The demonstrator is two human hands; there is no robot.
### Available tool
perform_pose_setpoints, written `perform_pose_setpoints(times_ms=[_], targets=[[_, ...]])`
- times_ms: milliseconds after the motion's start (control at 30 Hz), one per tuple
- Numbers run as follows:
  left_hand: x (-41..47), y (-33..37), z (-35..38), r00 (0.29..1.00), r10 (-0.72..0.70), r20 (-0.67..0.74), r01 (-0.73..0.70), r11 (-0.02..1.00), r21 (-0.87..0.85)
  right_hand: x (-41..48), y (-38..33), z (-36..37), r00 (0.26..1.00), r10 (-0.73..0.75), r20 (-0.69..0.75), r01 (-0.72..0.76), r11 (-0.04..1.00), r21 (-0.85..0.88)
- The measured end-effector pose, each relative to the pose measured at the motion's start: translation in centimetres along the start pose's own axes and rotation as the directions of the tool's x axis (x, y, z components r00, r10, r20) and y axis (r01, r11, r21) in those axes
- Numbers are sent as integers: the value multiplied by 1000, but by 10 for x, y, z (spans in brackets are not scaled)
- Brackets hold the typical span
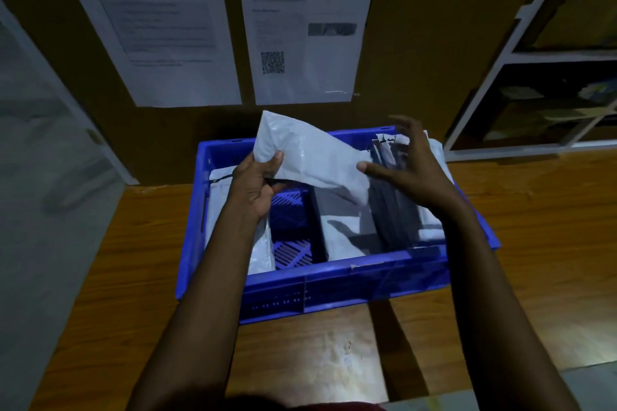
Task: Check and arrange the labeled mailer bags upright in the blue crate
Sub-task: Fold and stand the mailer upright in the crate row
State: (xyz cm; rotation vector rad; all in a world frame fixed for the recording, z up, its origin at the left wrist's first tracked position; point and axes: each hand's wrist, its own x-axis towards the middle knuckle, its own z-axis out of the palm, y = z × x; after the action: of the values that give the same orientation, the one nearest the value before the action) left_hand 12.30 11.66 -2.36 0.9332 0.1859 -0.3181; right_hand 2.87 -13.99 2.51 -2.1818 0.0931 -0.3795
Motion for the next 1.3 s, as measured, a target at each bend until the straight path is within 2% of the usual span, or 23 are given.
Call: perform_pose_setpoints(times_ms=[100, 267, 433, 500, 633, 700, 800, 967, 1033, 1133, 1300], targets=[[0, 0, 0, 1000, 10, 14, -10, 1000, -19, -5, 9, 5, 988, 139, 65, -149, 970, 194], [0, 4, 0, 999, 26, 45, -23, 997, -71, -8, 9, 21, 973, 195, 126, -222, 941, 254], [-13, 16, 8, 986, 33, 163, 4, 976, -219, -9, 4, 38, 949, 233, 212, -294, 897, 329], [-15, 21, 8, 980, 44, 194, -2, 977, -214, -9, 1, 40, 949, 245, 199, -306, 865, 398], [-17, 30, 1, 986, 102, 132, -98, 994, -40, -5, 1, 39, 960, 266, 86, -265, 768, 584], [-20, 35, -2, 988, 133, 83, -137, 990, 44, -4, 3, 32, 969, 245, 23, -205, 754, 625], [-25, 41, -6, 980, 196, 28, -198, 961, 195, -4, 0, 18, 979, 186, -86, -92, 774, 627], [-35, 44, -1, 928, 367, 66, -363, 853, 376, -4, -7, -4, 974, 58, -219, 81, 814, 575], [-38, 44, 2, 887, 445, 120, -453, 795, 403, -6, -11, -10, 974, 41, -223, 85, 846, 527], [-40, 46, 3, 845, 489, 217, -532, 726, 435, -9, -16, -17, 984, 92, -154, -5, 873, 488], [-38, 53, -6, 882, 376, 283, -470, 741, 480, -11, -9, -32, 990, 133, -49, -85, 835, 544]])
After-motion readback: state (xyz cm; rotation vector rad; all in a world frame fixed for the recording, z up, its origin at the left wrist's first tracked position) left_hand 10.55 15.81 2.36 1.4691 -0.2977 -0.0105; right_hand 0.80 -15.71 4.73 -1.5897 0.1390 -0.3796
